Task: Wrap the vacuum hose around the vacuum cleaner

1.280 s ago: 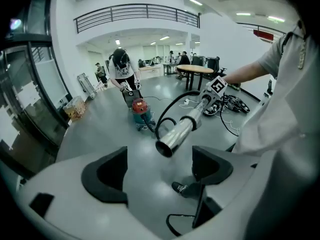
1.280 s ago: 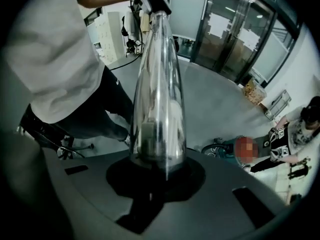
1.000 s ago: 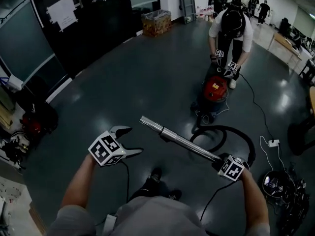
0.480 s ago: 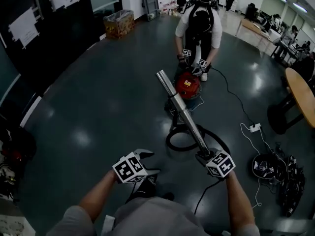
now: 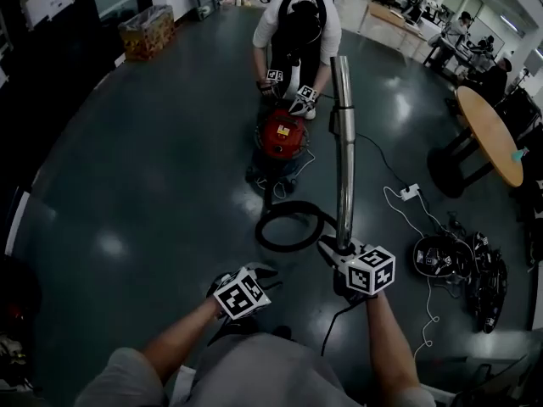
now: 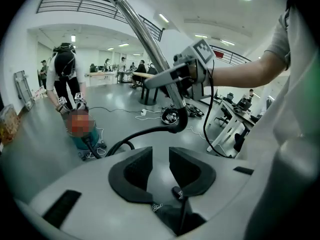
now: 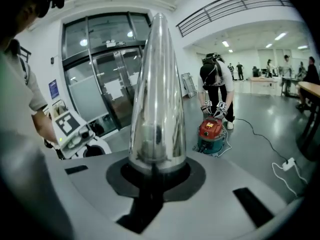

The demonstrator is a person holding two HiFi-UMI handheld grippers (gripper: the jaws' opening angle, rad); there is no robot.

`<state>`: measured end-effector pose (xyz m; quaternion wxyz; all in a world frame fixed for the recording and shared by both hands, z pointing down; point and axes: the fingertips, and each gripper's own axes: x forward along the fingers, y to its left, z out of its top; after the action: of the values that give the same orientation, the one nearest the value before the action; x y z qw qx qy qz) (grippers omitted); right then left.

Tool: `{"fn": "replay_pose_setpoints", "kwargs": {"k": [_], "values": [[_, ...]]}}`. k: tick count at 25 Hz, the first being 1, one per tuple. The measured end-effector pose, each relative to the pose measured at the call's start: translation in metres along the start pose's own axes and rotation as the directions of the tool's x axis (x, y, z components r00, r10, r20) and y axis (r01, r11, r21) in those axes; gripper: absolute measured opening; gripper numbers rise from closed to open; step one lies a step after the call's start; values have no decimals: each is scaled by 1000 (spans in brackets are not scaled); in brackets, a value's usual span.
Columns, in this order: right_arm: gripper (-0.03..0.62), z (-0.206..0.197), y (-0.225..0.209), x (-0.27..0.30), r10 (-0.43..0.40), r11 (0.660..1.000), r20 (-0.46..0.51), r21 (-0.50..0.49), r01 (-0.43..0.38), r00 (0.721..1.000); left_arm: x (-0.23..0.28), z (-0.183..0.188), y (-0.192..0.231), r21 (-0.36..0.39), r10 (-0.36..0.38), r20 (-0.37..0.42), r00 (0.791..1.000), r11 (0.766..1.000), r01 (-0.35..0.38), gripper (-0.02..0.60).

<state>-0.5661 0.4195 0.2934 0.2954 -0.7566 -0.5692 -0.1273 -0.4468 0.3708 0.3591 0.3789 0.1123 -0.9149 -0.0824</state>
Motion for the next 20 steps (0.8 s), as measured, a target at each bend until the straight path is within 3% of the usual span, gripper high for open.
{"fn": "replay_pose_setpoints", "kwargs": {"k": [4,9,10,14,20], "values": [[58,27,-14,5,-75,989,108,136,60,991,23,1,-8,29,-71,-7,997,997,71,113],[58,54,-32,7,-193,942,232,316,114,953,45,17,-7,45,-103,18,995,994,102,115],[58,59,-36,7,-214,929,252,351,117,944,49,20,-7,49,-110,22,994,993,109,120],[58,68,-62,1,-316,864,316,485,134,895,67,24,-1,50,-122,20,992,991,121,248],[58,76,-99,-5,-417,747,382,661,72,825,89,34,23,-1,-34,43,999,999,34,262]]}}
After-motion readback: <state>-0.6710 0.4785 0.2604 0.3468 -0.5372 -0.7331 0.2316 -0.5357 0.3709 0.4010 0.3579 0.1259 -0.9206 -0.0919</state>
